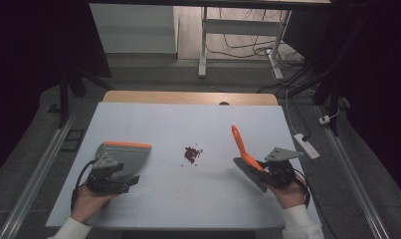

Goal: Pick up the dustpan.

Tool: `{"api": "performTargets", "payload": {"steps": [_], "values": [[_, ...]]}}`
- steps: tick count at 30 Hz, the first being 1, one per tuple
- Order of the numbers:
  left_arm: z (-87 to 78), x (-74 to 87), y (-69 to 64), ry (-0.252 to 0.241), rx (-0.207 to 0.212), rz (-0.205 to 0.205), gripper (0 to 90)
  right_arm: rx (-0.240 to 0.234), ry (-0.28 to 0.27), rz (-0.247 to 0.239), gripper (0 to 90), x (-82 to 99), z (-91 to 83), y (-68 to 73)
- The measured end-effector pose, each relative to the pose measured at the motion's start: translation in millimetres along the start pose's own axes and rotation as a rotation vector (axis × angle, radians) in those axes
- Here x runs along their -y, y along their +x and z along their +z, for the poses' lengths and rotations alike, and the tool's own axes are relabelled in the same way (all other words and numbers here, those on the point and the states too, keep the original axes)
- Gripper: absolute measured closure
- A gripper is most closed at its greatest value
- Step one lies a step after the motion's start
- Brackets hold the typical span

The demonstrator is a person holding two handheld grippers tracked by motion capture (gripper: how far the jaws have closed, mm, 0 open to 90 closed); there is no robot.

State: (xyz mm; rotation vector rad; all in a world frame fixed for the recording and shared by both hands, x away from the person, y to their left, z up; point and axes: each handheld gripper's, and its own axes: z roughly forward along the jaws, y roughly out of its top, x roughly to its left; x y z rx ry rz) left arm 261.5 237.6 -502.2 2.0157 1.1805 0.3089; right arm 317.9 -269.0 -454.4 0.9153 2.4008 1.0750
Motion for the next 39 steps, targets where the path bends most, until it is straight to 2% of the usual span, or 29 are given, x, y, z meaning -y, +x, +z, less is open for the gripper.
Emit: {"api": "performTargets", "payload": {"steps": [7,13,18,21,29,33,37,39], "values": [[-0.8,-0.9,-0.5,0.004,0.023,0.001,20.9,0.013,-0.022,0.011,69.6,-1.8,-1.2,-1.0],[2.0,-4.5,-0.8,0.01,0.04,-0.006,20.3,0.003,-0.026,0.017,69.6,-1.5,0.5,-3.0],[1.0,-8.4,-0.9,0.008,0.036,-0.024,19.9,0.005,-0.052,0.055,69.6,-2.3,3.9,-5.6],[0.1,-10.4,-2.4,0.006,0.023,-0.013,19.7,0.007,-0.042,0.024,69.6,-2.1,4.3,-4.5],[-5.3,-16.9,-10.7,-0.01,0.02,0.003,19.4,0.015,-0.052,0.02,69.6,-1.9,-0.2,-1.5],[-5.7,-19.6,-14.8,-0.002,0.017,0.014,18.9,0.013,-0.054,0.03,69.6,-1.4,0.2,-2.2],[-7.6,-24.7,-17.1,0.019,0.03,0.004,18.4,0.006,-0.057,0.025,69.6,-2.2,0.7,-1.7],[-8.8,-28.5,-17.5,0.033,0.014,-0.006,18.0,0.007,-0.056,0.023,69.6,-2.7,2.0,-2.0]]}}
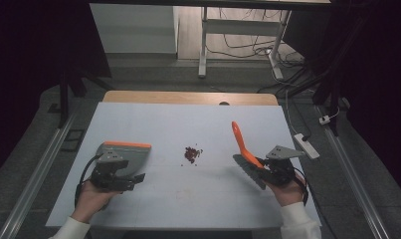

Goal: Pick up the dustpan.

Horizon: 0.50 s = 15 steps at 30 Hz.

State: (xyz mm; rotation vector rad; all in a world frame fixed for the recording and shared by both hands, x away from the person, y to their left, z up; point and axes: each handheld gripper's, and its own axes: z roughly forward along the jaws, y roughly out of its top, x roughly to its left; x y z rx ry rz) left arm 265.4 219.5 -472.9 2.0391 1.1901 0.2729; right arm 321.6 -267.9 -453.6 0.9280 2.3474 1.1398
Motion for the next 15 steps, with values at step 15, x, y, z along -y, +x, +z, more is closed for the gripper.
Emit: {"api": "performTargets", "payload": {"steps": [15], "values": [[-18.2,-4.8,-3.0,0.074,-0.142,-0.061,16.6,-0.036,0.003,-0.017,69.6,-3.2,6.5,7.0]]}}
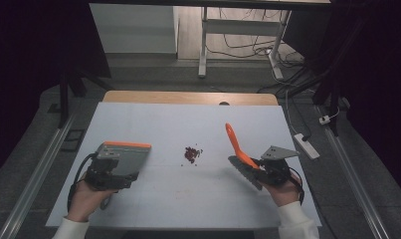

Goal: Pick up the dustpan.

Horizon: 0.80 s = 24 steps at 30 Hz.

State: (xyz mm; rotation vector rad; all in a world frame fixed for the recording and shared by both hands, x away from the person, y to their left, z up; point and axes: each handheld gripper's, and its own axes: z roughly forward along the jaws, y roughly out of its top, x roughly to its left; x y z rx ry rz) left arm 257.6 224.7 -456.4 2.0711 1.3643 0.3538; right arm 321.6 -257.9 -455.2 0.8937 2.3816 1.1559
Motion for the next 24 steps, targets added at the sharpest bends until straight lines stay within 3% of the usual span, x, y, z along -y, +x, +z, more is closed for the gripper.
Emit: {"api": "performTargets", "payload": {"steps": [4,6,10,17,24], "values": [[-0.9,1.6,16.0,0.007,-0.045,-0.053,16.5,0.01,-0.003,0.013,69.6,0.8,-0.6,-3.1],[0.5,3.7,20.8,0.03,-0.049,-0.077,16.3,0.016,0.0,0.017,69.6,1.7,-1.2,-3.6],[2.5,7.2,23.6,0.067,-0.055,-0.092,15.3,0.02,0.008,0.007,69.6,2.6,-1.7,-2.8],[1.5,14.3,31.9,0.11,-0.109,-0.138,14.8,0.017,0.004,0.007,69.6,2.5,-1.9,-2.2],[12.3,25.4,33.5,0.173,-0.119,-0.17,12.9,0.019,0.021,0.0,69.6,3.2,1.9,-1.8]]}}
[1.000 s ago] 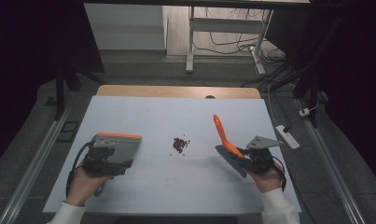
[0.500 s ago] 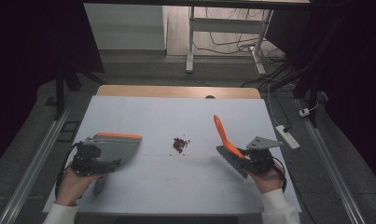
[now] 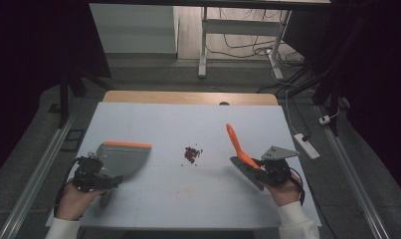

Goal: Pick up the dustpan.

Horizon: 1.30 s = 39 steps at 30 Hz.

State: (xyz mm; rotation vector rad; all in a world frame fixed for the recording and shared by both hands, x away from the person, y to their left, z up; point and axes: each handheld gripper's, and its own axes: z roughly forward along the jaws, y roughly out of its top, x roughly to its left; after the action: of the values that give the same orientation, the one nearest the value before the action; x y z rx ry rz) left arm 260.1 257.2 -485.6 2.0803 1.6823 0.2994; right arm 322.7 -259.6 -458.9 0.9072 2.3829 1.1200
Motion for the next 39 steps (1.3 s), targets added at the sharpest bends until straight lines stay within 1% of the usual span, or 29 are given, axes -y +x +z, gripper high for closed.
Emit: {"api": "performTargets", "payload": {"steps": [2,6,8,12,14,16,17,18,19,20,22,25,28,30,32,34,36,39], "values": [[2.4,2.9,0.6,0.012,0.008,-0.008,12.9,0.0,0.006,-0.008,69.6,0.3,1.4,1.1],[9.9,5.8,3.1,0.042,0.018,-0.02,13.1,-0.001,0.007,-0.01,69.5,0.4,2.3,1.3],[14.1,6.1,4.9,0.05,0.014,-0.035,14.6,0.001,0.01,-0.012,69.5,0.6,2.7,1.1],[23.2,6.9,6.9,0.069,0.019,-0.053,18.6,0.003,0.014,-0.01,69.6,1.3,3.7,0.5],[24.7,7.0,7.1,0.068,0.015,-0.057,20.0,0.003,0.016,-0.01,69.6,1.4,4.0,0.5],[26.3,7.2,7.5,0.069,0.023,-0.064,24.3,0.002,0.018,-0.012,69.5,1.7,4.6,0.7],[26.9,7.3,7.7,0.067,0.028,-0.068,24.3,0.002,0.018,-0.012,69.5,1.7,4.6,0.7],[27.6,7.2,7.8,0.063,0.032,-0.072,28.2,0.002,0.018,-0.013,69.5,1.7,4.8,0.8],[28.2,7.1,7.9,0.063,0.034,-0.075,28.2,0.002,0.018,-0.013,69.5,1.7,4.8,0.8],[29.2,7.0,8.1,0.064,0.036,-0.08,32.4,0.002,0.018,-0.013,69.5,1.8,5.0,0.6],[32.0,7.2,8.3,0.061,0.045,-0.087,35.6,0.003,0.021,-0.017,69.5,2.1,5.1,0.3],[32.9,7.3,7.7,0.051,0.047,-0.09,40.9,0.006,0.024,-0.018,69.5,2.4,5.6,0.3],[34.2,7.0,7.5,0.037,0.081,-0.1,44.9,0.007,0.025,-0.018,69.5,2.6,6.2,0.4],[36.7,7.2,7.7,0.038,0.079,-0.099,48.0,0.008,0.027,-0.019,69.5,2.9,6.7,0.5],[37.3,7.4,7.5,0.034,0.079,-0.101,49.2,0.007,0.029,-0.018,69.5,3.0,6.8,0.8],[37.6,8.4,7.4,0.021,0.091,-0.094,47.1,0.006,0.029,-0.019,69.5,3.0,7.1,1.0],[37.8,9.0,7.5,0.017,0.092,-0.091,46.3,0.006,0.029,-0.019,69.5,3.0,7.2,1.0],[37.5,9.9,9.4,0.006,0.084,-0.1,54.6,0.007,0.03,-0.018,69.5,3.1,7.4,1.1]]}}
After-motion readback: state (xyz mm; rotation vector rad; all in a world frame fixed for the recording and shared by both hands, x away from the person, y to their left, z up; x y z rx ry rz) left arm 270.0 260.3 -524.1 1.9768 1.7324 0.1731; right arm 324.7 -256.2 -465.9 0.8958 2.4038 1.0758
